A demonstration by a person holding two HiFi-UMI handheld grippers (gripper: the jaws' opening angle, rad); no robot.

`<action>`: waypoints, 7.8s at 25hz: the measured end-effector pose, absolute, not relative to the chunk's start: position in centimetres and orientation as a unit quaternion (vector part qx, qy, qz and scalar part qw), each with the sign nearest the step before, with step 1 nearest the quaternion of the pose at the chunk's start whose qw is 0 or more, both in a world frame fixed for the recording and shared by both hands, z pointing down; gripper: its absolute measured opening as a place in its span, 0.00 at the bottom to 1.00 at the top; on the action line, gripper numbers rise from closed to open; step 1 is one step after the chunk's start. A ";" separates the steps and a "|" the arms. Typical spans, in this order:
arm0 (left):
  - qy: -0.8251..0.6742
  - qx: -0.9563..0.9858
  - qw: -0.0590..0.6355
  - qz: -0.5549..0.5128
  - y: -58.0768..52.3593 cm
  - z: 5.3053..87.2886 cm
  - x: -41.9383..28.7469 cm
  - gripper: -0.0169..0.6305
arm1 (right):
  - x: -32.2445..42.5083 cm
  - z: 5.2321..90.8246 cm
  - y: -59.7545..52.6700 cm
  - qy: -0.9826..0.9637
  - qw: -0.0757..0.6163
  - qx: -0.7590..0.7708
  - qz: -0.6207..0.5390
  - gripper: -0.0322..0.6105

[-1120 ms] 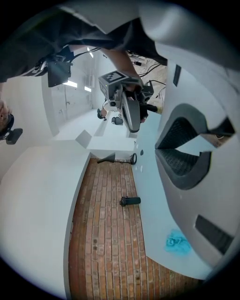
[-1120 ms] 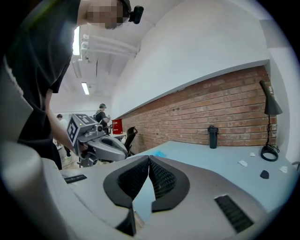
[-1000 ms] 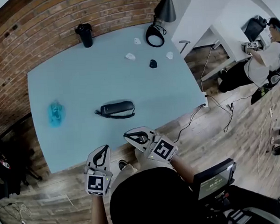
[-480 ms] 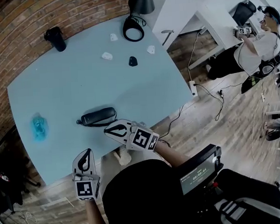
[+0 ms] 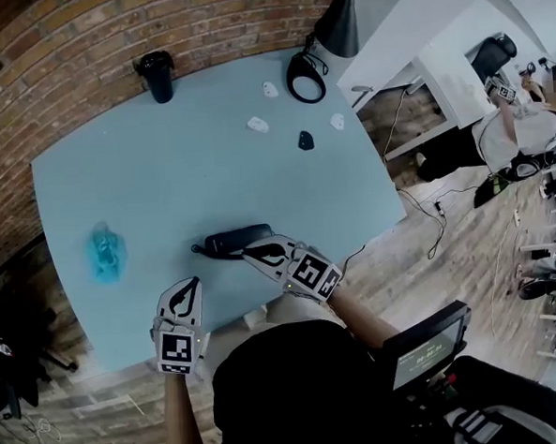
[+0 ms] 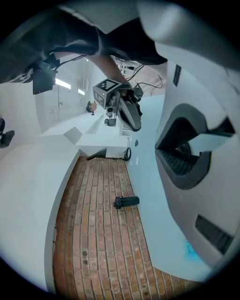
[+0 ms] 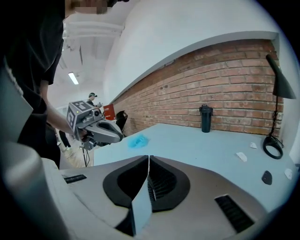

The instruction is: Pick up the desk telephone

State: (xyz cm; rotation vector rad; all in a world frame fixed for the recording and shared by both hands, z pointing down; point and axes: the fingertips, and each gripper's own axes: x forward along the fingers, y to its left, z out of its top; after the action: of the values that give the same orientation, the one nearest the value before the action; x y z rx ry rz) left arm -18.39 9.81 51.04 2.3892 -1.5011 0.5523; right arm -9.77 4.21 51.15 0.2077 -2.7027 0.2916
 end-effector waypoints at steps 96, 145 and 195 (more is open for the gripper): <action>-0.250 0.788 0.256 0.500 2.6 71.1 -13.0 0.60 | -3.9 71.7 0.4 -0.834 0.540 -0.114 -0.015 0.50; -0.228 0.805 0.174 0.519 3.9 69.4 -15.1 0.52 | -5.5 68.7 0.1 -0.876 0.469 -0.111 -0.037 0.47; -0.263 0.886 0.092 0.371 3.1 57.3 -14.8 0.52 | -6.4 57.3 -0.1 -0.934 0.337 -0.114 -0.045 0.47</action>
State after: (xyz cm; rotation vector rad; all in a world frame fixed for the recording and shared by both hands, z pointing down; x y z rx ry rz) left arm -14.76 3.06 57.32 2.6299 -0.7822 1.1016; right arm -6.45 -0.11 57.32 -0.2984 -2.4337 -0.1183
